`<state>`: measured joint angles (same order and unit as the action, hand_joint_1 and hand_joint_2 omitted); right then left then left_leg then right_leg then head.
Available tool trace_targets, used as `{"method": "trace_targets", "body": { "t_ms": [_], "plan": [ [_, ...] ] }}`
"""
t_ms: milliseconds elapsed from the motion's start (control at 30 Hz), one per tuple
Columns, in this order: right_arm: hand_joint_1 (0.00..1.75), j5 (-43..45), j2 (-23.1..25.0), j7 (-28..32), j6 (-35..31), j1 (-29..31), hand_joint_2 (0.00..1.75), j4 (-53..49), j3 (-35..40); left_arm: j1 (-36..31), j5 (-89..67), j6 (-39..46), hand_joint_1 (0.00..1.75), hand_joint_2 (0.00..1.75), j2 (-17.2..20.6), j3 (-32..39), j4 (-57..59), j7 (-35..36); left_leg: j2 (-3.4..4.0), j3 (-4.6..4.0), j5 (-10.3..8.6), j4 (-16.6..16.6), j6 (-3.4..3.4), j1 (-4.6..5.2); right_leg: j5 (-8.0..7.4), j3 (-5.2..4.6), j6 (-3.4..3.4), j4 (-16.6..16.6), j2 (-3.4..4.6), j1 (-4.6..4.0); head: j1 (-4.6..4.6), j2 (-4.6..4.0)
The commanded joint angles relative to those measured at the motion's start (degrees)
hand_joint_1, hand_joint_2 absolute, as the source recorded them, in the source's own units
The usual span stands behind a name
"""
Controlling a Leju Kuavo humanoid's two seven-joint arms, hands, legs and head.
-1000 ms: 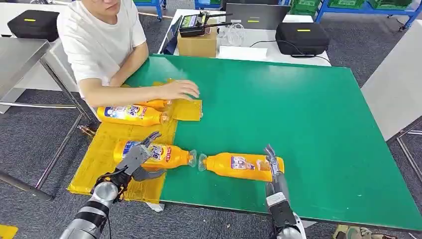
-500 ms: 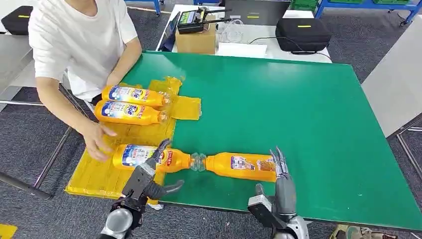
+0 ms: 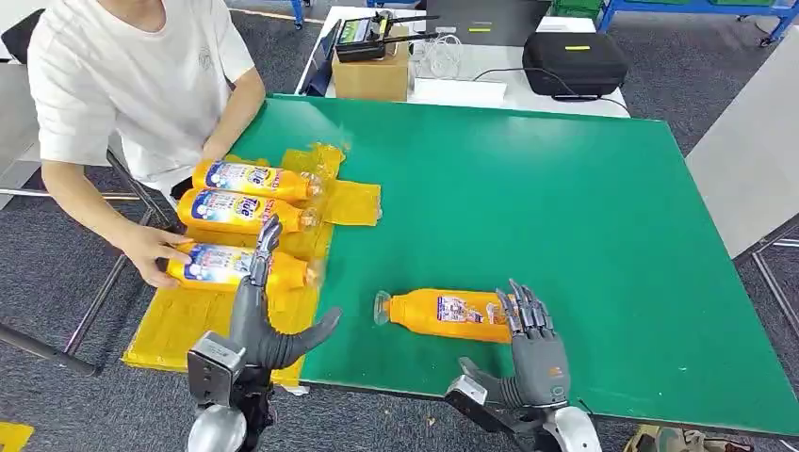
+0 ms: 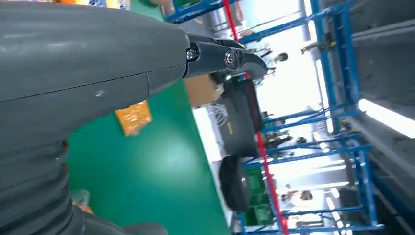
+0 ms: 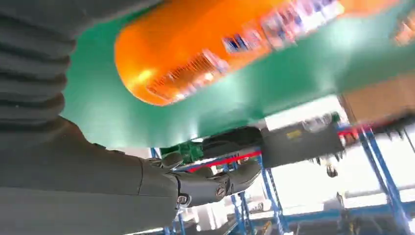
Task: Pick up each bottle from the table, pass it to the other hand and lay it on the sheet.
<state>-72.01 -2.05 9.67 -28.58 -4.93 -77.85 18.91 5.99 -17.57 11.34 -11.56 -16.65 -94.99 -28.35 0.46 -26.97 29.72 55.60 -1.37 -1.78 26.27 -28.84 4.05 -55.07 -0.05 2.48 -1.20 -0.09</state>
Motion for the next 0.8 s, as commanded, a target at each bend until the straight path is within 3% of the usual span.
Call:
{"method": "trace_targets", "body": {
  "t_ms": [33, 233, 367, 500, 667, 800],
  "plan": [
    [0.0, -0.4, -8.5, -2.5, 9.0, 3.4, 1.75, 1.8, 0.0, -0.4, 1.1, 0.0, 0.0, 1.75, 1.0, -1.9, -3.6, -1.2, -0.07, 0.02, 0.03, 0.0, 0.2, -0.01, 0.0, 0.07, -0.23, 0.1, -0.05, -0.06, 0.0, 0.0],
    [0.0, 1.2, -6.7, -1.3, 13.1, 8.9, 1.75, 8.6, -0.6, -2.1, 1.2, -0.5, 0.0, 1.75, 1.0, -3.2, -1.5, -1.3, 0.1, 0.04, -0.03, -0.1, 0.17, -0.03, -0.11, 0.04, -0.26, 0.2, 0.13, -0.08, 0.02, 0.0],
    [0.0, 1.3, -6.7, -1.3, 13.1, 8.9, 1.75, 8.8, -0.6, -2.1, 1.2, -0.5, 0.0, 1.75, 1.1, -3.2, -1.4, -1.3, -0.02, 0.06, -0.04, -0.1, 0.16, -0.04, -0.07, 0.06, -0.31, 0.2, 0.01, -0.1, 0.0, 0.0],
    [0.0, 1.7, -5.5, -0.4, 14.5, 13.9, 1.75, 15.5, 2.0, -3.4, 1.5, -1.1, 0.0, 1.75, 1.3, -4.9, 0.2, -1.4, 0.08, 0.13, -0.01, -0.1, 0.2, -0.07, -0.09, 0.1, -0.32, 0.2, 0.11, -0.13, 0.0, 0.0],
    [0.0, 0.9, -2.0, -0.2, 12.3, 20.0, 1.75, 24.7, 4.9, -5.0, 2.1, -1.5, 0.0, 1.75, 1.4, -6.2, 2.4, -1.5, 0.15, 0.09, -0.04, -0.1, 0.15, -0.04, -0.12, 0.07, -0.25, 0.2, 0.19, -0.1, 0.02, 0.0],
    [0.0, 1.3, -1.0, 0.3, 12.0, 21.2, 1.75, 26.9, 5.7, -5.4, 2.6, -1.8, 0.0, 1.75, 1.5, -6.7, 2.9, -1.7, 0.16, 0.11, -0.04, -0.1, 0.12, -0.04, -0.1, 0.07, -0.27, 0.1, 0.18, -0.08, 0.0, 0.0]
  ]
}}
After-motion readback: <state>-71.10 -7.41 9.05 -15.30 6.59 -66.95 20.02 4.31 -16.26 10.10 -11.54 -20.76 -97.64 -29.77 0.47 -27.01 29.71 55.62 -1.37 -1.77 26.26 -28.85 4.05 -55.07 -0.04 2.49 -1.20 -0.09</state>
